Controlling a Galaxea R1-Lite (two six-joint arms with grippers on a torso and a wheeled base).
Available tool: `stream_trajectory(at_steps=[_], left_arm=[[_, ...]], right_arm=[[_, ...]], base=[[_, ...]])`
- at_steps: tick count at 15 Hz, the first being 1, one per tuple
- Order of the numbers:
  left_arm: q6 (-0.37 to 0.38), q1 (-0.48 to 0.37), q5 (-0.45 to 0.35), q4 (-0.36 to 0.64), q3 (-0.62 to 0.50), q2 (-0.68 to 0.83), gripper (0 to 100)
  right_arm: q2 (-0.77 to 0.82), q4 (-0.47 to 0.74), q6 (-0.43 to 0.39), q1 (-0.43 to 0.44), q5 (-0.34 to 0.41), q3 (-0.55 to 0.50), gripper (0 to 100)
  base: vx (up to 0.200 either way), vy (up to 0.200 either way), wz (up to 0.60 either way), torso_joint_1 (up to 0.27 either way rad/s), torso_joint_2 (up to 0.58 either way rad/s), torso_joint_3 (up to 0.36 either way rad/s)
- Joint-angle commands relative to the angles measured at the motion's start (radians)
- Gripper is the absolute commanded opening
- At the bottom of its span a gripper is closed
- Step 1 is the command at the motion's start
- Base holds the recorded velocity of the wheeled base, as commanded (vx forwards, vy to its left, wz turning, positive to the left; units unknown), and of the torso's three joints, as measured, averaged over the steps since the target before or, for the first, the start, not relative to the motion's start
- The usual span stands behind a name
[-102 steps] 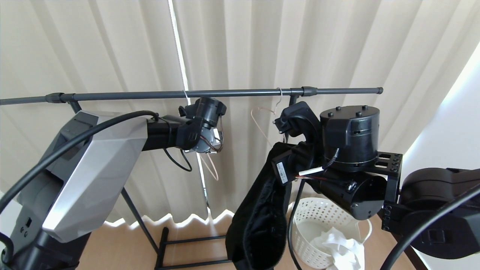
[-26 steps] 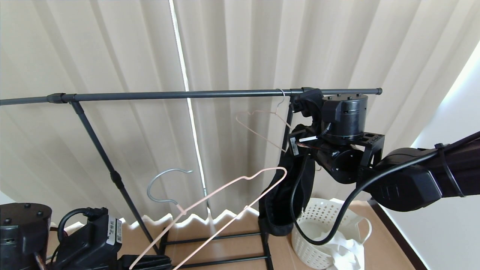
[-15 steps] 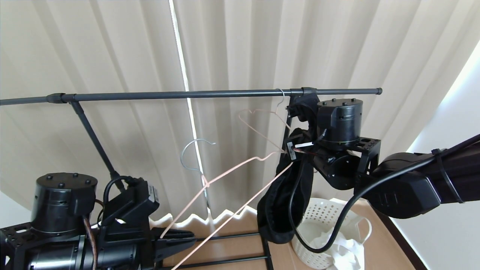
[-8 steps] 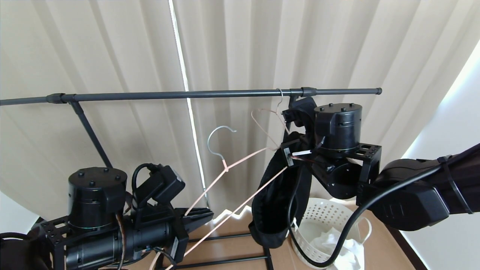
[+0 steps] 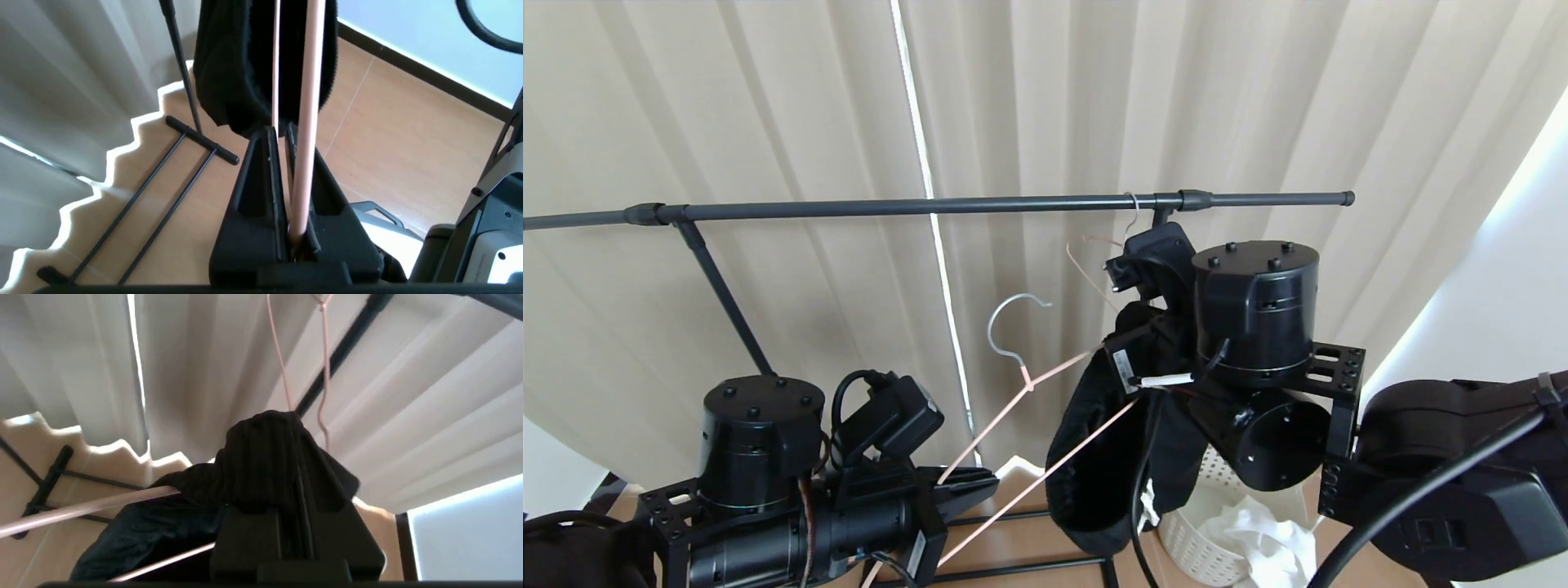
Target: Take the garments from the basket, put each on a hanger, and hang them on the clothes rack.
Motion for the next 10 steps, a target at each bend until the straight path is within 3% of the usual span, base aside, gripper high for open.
stream_trajectory(at_steps=[1, 5, 10], left_arm=[[0.001, -0.005, 0.0, 0.001, -0.005, 0.007, 0], [0.004, -0.005, 0.0, -0.001, -0.012, 0.01, 0], [0.005, -0.011, 0.0, -0.036, 0.001, 0.009, 0]], right_arm=[[-0.004, -0.017, 0.0, 0.053, 0.0, 0.009, 0], [0.014, -0.088, 0.0, 0.159, -0.02, 0.015, 0], [0.016, -0.106, 0.0, 0.174, -0.038, 0.014, 0]], base=[[0.0, 0.0, 0.0, 0.0, 0.0, 0.0], [0.0, 0.0, 0.0, 0.0, 0.0, 0.0], [0.0, 0.0, 0.0, 0.0, 0.0, 0.0]])
